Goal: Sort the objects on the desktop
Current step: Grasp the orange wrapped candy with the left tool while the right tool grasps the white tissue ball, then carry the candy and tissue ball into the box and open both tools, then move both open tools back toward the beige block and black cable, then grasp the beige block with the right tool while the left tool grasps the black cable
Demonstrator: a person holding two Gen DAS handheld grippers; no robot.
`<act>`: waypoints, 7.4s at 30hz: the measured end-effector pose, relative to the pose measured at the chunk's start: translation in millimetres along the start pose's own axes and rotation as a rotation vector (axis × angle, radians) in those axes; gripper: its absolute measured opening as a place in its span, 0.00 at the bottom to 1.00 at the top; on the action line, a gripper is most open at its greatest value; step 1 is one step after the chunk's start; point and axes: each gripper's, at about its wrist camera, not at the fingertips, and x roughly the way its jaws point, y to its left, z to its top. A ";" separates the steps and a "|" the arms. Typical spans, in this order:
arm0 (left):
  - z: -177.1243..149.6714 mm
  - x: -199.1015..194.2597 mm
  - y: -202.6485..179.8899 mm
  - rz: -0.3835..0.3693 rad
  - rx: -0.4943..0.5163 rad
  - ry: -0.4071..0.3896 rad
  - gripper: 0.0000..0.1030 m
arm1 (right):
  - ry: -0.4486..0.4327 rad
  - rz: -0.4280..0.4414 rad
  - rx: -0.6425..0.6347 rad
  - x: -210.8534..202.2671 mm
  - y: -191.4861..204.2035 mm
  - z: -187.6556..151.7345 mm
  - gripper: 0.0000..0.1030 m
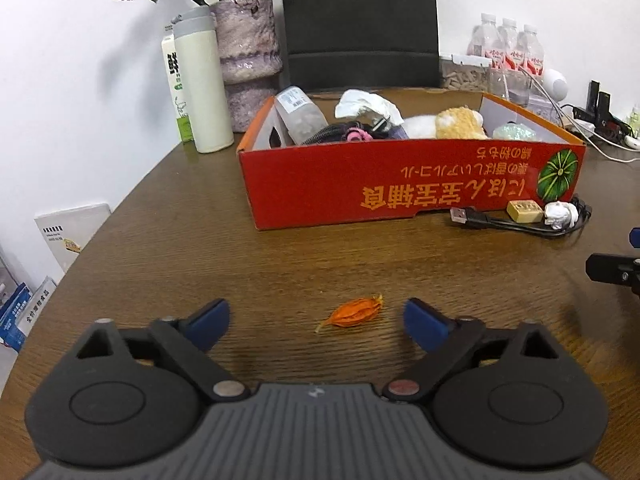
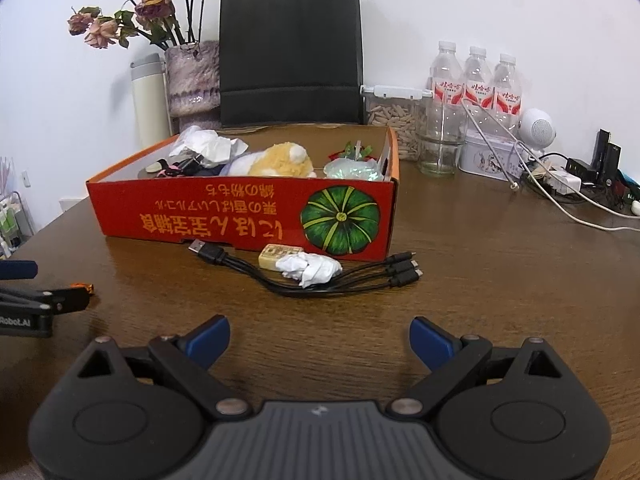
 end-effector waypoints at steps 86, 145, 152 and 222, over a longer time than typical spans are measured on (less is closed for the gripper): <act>113.2 89.0 -64.8 -0.189 0.017 -0.304 0.54 | -0.251 0.038 -0.016 87.9 -6.0 88.7 0.25; 37.8 14.7 -15.3 0.015 -0.098 -0.301 1.00 | -0.103 0.023 -0.019 23.6 -19.3 32.4 1.00; 29.4 18.3 -4.2 0.013 -0.122 -0.169 1.00 | 0.040 0.003 0.013 32.2 -29.2 24.9 1.00; 59.2 68.5 -206.8 -0.250 0.150 -0.007 0.86 | -0.034 -0.078 0.117 20.9 -140.8 31.9 0.30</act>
